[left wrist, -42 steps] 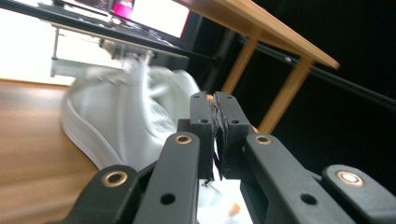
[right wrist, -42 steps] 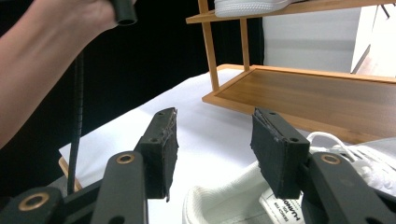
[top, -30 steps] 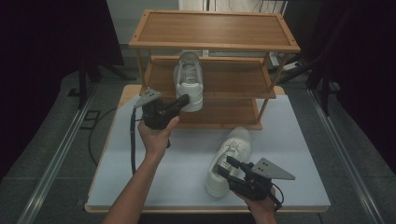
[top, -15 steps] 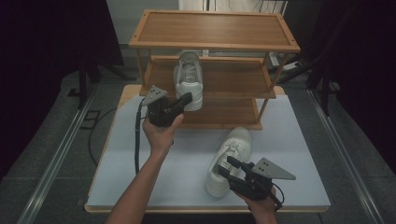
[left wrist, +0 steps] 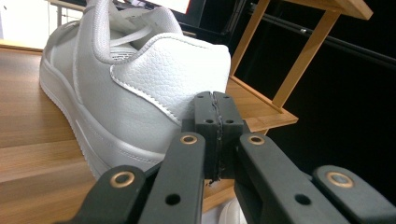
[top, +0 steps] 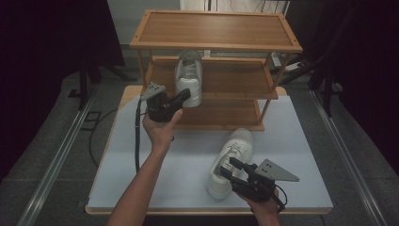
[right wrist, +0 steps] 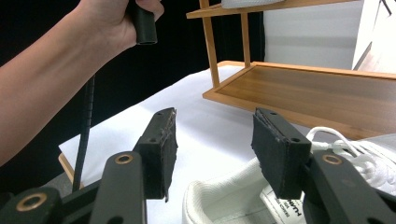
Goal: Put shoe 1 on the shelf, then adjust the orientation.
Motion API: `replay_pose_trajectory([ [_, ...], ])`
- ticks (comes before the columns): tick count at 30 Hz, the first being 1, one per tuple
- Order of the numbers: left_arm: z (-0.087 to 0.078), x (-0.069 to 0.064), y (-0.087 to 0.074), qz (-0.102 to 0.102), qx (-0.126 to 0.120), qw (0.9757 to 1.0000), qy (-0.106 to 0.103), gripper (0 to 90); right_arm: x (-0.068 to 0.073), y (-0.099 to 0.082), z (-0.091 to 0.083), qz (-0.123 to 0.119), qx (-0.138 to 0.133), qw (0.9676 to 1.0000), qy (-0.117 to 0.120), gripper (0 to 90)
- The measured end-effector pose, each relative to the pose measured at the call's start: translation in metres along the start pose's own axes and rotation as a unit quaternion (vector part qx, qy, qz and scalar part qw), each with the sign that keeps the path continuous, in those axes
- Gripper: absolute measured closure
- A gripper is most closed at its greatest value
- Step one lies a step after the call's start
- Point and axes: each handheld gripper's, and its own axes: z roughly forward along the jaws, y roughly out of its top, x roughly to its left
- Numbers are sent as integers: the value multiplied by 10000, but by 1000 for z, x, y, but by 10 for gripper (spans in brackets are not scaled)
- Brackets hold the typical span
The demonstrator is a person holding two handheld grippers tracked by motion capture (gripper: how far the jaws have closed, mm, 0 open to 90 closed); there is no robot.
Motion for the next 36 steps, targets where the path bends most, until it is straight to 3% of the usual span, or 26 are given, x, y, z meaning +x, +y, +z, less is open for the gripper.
replay_pose_trajectory([
  [9,-2,-1,-1,22,21,10000,-27,882,1,0,1,-11,13,10000,0,493],
  [16,-11,1,-4,-36,6,9998,-219,582,0,-1,2,14,37,10000,-1,493],
  [21,-25,8,-10,-222,4,9988,-446,468,0,-2,4,-15,74,10000,24,505],
  [27,-50,13,-28,-141,127,9978,-642,401,2,-3,7,-144,237,9996,94,668],
  [31,-67,21,-47,-231,208,9975,-629,389,4,-4,10,-148,394,9989,189,788],
  [36,-86,33,-67,-381,417,9965,-612,377,6,-7,17,-212,574,9978,253,861],
])
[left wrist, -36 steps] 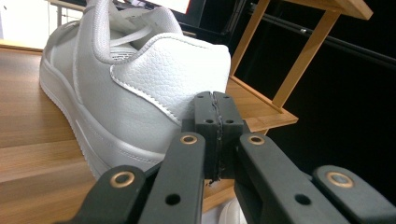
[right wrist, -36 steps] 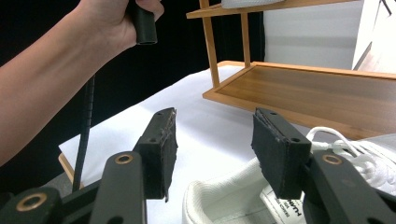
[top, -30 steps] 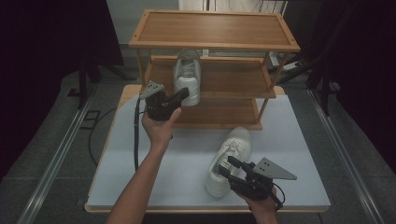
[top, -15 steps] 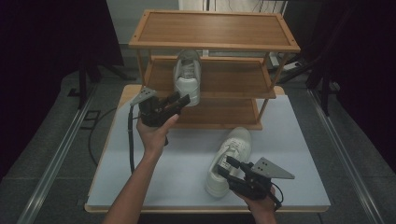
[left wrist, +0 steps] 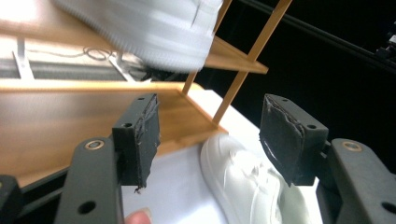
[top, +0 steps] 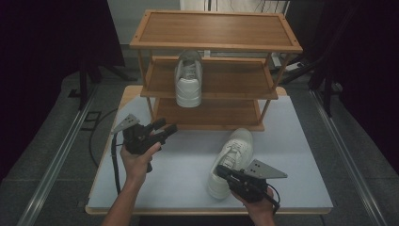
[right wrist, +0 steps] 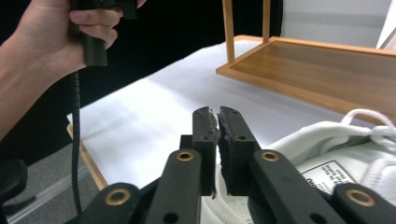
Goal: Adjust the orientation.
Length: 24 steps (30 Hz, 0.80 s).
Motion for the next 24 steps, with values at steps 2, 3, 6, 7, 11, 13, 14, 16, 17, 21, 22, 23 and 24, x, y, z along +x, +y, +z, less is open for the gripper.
replay_pose_trajectory([
  [2,-7,4,-9,-80,87,9999,-10,369,2,-2,5,-46,103,9999,-6,876],
  [3,-10,6,-13,-113,124,9999,-19,365,3,-3,7,-71,164,9998,-16,877],
  [6,-20,13,-32,-274,275,9992,-18,359,9,-6,17,-143,292,9994,-65,876],
  [7,-21,15,-37,-318,317,9990,-21,355,11,-6,20,-178,322,9993,-87,876],
  [11,-32,28,-65,-670,351,9971,55,356,17,-9,33,-333,474,9980,-256,874],
  [13,-33,34,-72,-797,542,9953,88,354,19,-10,39,-414,506,9971,-395,874],
  [14,-35,36,-76,-815,531,9951,171,355,20,-9,41,-454,529,9966,-450,874],
  [16,-38,40,-81,-892,553,9941,289,361,23,-9,44,-518,554,9957,-531,867],
  [17,-39,43,-83,-1004,530,9931,277,361,23,-10,44,-486,554,9960,-509,863],
  [21,-41,46,-83,-1051,516,9927,285,361,30,-9,44,-483,536,9967,-374,856],
  [22,-41,46,-83,-1057,503,9927,295,361,32,-10,46,-546,573,9961,-395,857],
  [23,-42,47,-84,-1082,501,9924,296,362,33,-11,47,-586,616,9955,-419,860],
  [24,-42,47,-84,-1082,500,9924,298,362,34,-13,49,-629,678,9945,-484,864],
])
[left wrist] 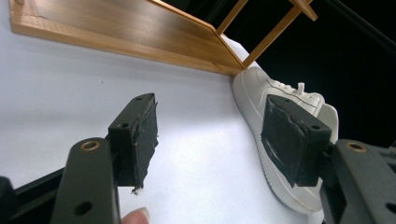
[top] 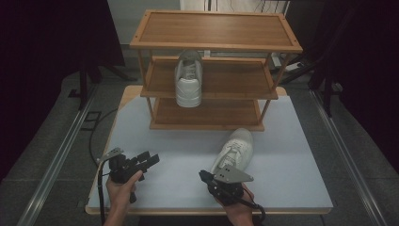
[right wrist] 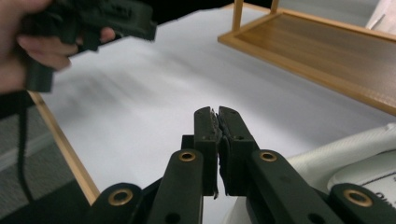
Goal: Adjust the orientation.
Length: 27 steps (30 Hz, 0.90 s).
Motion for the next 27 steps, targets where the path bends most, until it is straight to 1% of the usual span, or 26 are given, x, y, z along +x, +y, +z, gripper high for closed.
replay_pose_trajectory([
  [2,-1,2,-1,-76,-12,10000,16,362,-1,-3,2,-26,66,9999,-124,887],
  [5,1,5,-3,-186,-5,9998,-29,364,-3,-4,0,12,30,9999,-153,892],
  [7,2,5,-5,-249,39,9997,-50,363,-2,-6,-3,-32,27,9998,-184,893],
  [10,3,6,-6,-262,79,9996,-77,363,-1,-8,-8,-76,77,9997,-235,893],
  [12,2,6,-5,-271,58,9996,-77,363,-2,-11,-14,-58,89,9996,-247,893],
  [14,1,7,-5,-286,13,9996,-29,363,-4,-14,-20,-56,92,9996,-254,893],
  [20,-1,11,-5,-375,-1,9993,-37,364,-14,-23,-39,158,106,9994,-280,893],
  [23,0,12,-5,-391,10,9992,-49,364,-19,-28,-48,310,62,9993,-218,893],
  [24,1,13,-5,-367,21,9993,-52,365,-22,-30,-52,360,45,9991,-218,893],
  [26,2,13,-5,-392,38,9992,-75,365,-27,-34,-57,390,69,9988,-295,893],
  [27,3,13,-5,-370,42,9993,-86,365,-30,-36,-59,425,81,9985,-343,893],
])
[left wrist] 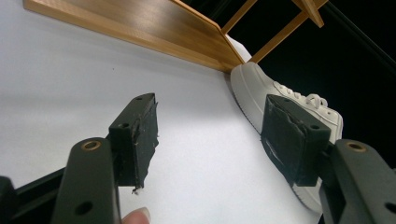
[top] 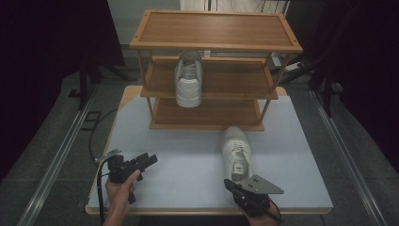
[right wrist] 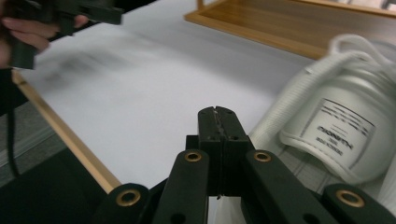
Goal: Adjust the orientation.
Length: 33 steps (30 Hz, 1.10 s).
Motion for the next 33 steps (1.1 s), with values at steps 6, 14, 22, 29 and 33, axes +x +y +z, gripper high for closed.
replay_pose_trajectory([
  [6,3,0,-1,-26,40,10000,-6,366,-23,-7,-15,248,-68,9996,-97,893],
  [14,5,1,-2,-56,94,9999,-3,366,-44,-10,-26,525,-140,9984,-138,892],
  [22,6,2,-2,-23,130,9999,-15,366,-48,-10,-29,519,-102,9986,-59,858],
  [29,4,3,-2,-57,103,9999,8,366,-46,0,-34,383,-384,9985,82,772],
  [33,3,2,-2,-54,92,9999,18,366,-53,9,-39,335,-536,9980,39,699],
])
